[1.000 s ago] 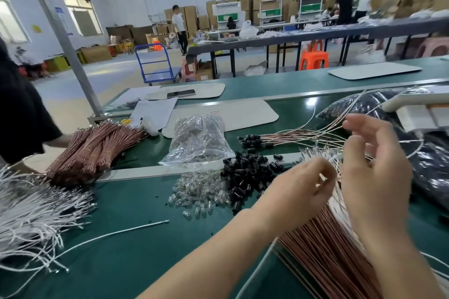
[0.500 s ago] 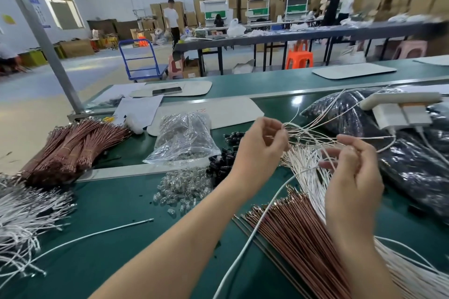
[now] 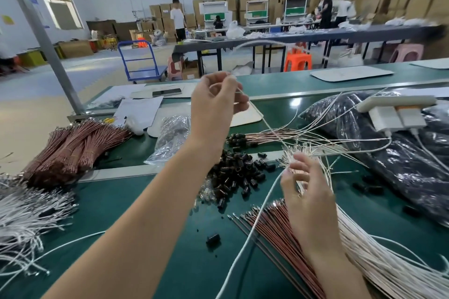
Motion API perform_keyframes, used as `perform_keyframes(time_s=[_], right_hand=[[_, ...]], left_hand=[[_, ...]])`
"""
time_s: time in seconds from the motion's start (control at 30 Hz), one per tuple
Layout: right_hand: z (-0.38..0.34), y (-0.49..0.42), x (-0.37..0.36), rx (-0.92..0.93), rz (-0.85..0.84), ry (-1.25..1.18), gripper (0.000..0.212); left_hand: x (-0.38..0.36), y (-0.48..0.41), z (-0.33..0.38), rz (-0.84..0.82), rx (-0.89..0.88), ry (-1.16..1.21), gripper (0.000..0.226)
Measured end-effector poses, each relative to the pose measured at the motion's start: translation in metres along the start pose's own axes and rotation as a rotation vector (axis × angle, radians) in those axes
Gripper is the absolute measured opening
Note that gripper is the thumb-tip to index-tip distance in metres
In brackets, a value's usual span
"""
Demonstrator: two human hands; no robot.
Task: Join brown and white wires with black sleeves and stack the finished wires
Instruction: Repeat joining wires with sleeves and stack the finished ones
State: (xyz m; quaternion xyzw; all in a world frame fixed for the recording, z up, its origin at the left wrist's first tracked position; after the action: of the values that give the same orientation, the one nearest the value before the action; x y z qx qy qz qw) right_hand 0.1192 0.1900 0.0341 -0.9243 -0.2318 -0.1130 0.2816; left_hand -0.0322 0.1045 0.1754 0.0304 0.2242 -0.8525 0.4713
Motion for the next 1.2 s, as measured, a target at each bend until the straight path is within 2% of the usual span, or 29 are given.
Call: perform_keyframes(time_s=[0.03,0.1,0.27,0.4,0.5,0.6,0.67,0.77,0.83,0.93,1.0,1.03,1.13,1.2], right_hand=[[0.002,0.003,-0.001,0.042,-0.015,0.131,0.033],[0.005,0.003,0.0,0.07,-0.011,0.275,0.038],[0.012,-0.001,0.004,-0.104,-0.09,0.118,0.023],[0.012,-0.001,0.004,-0.195,-0.152,-0.035,0.03],[0.014,-0.01,0.015,-0.211,-0.045,0.013,0.042],[0.015,-0.026,0.039,-0.231,0.129,0.099,0.057],[0.015,-0.039,0.055,-0.289,0.264,0.124,0.057],[0.008,-0.045,0.068,-0.306,0.485,0.202,0.053],[0.0,-0.037,0.068,-0.197,0.617,0.3,0.052],[-0.022,-0.017,0.049,0.211,0.686,0.265,0.04],[-0.033,-0.007,0.029,0.334,0.566,0.111,0.032],[-0.038,-0.004,0.02,0.301,0.447,0.01,0.027],[-0.041,0.002,-0.016,-0.067,-0.101,-0.317,0.022],[-0.035,0.004,-0.033,-0.33,-0.345,-0.506,0.024]], left_hand=[[0.003,-0.001,0.003,0.018,0.019,0.031,0.002],[0.009,-0.002,0.007,0.034,0.054,0.074,0.003],[0.007,0.006,-0.001,-0.041,0.267,0.047,0.005],[0.001,0.02,-0.007,-0.115,0.425,0.145,0.009],[0.005,0.018,0.003,-0.116,0.383,0.179,0.016],[0.025,0.008,0.015,0.019,0.325,0.176,0.015],[0.046,0.001,0.019,0.119,0.269,0.066,0.015],[0.079,-0.005,0.022,0.18,0.13,-0.192,0.011],[0.095,-0.006,0.023,0.183,0.029,-0.308,0.01],[0.108,-0.004,0.03,0.193,-0.128,-0.434,0.01],[0.109,0.002,0.035,0.185,-0.26,-0.47,0.012],[0.108,0.008,0.034,0.164,-0.326,-0.488,0.014],[0.107,0.039,0.008,0.066,-0.426,-0.605,0.021],[0.11,0.065,-0.025,-0.008,-0.402,-0.698,0.009]])
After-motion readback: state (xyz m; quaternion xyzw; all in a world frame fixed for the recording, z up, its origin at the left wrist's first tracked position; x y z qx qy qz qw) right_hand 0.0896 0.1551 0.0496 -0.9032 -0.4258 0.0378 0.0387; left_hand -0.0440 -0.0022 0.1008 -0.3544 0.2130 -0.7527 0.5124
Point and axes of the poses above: each hand's wrist, its own y-axis away from the middle knuckle, its own x-axis out of the back of the hand, z = x × y, the point moved 2 cm from there along -y, towards the middle knuckle, and after that the axes turned 1 degree about x, right-handed, at the moved point
